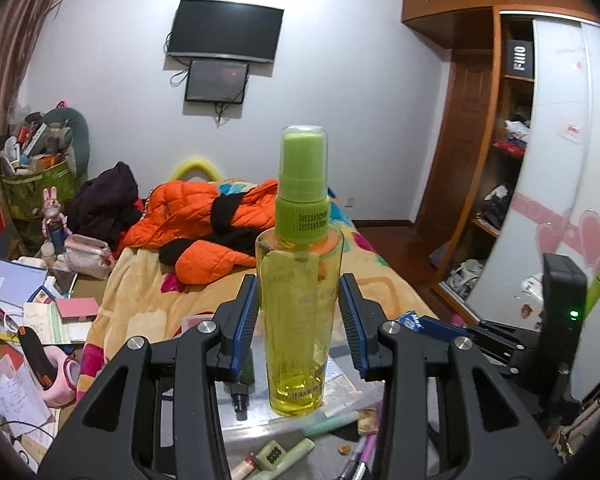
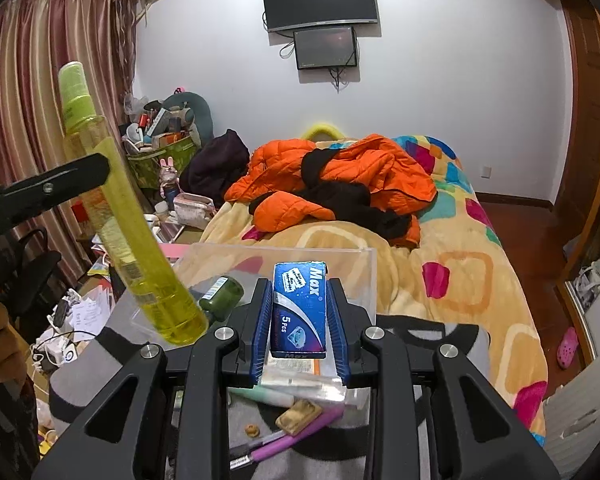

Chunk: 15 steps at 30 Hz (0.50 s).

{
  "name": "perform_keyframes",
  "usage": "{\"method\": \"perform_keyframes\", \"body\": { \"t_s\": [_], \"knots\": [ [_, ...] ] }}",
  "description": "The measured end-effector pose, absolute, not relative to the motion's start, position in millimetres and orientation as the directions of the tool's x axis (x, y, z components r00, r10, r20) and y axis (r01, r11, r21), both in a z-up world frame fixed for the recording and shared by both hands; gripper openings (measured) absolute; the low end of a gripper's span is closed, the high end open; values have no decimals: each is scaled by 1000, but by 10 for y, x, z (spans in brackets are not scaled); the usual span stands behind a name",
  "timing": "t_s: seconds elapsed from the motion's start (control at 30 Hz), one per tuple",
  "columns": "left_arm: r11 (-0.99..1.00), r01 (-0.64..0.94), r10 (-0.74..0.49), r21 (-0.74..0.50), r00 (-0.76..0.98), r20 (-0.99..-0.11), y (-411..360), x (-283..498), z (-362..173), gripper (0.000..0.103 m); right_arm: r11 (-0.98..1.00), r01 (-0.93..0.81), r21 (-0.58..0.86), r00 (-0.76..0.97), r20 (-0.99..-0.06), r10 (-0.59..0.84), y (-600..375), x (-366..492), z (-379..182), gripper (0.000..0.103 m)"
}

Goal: Organize objects
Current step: 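Place the card pack and yellow spray bottle into the clear box, opening both tools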

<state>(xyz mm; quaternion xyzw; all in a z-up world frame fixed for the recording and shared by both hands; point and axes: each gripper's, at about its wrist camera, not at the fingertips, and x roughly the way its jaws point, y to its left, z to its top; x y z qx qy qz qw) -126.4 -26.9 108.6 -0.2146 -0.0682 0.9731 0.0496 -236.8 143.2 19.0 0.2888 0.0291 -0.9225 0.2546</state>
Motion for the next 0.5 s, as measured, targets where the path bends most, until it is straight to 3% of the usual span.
{"method": "perform_keyframes", "body": {
  "t_s": [0.2, 0.5],
  "knots": [
    [-986, -66, 132, -156, -876, -465, -193, -1504, 908, 40, -872, 482, 80, -691, -577, -435, 1346, -2531, 72, 25],
    [-938, -122, 291, -324, -787, -544, -300, -1819, 551, 40, -878, 478, 37, -658, -647, -385, 1155, -2786, -169, 25]
  ]
}}
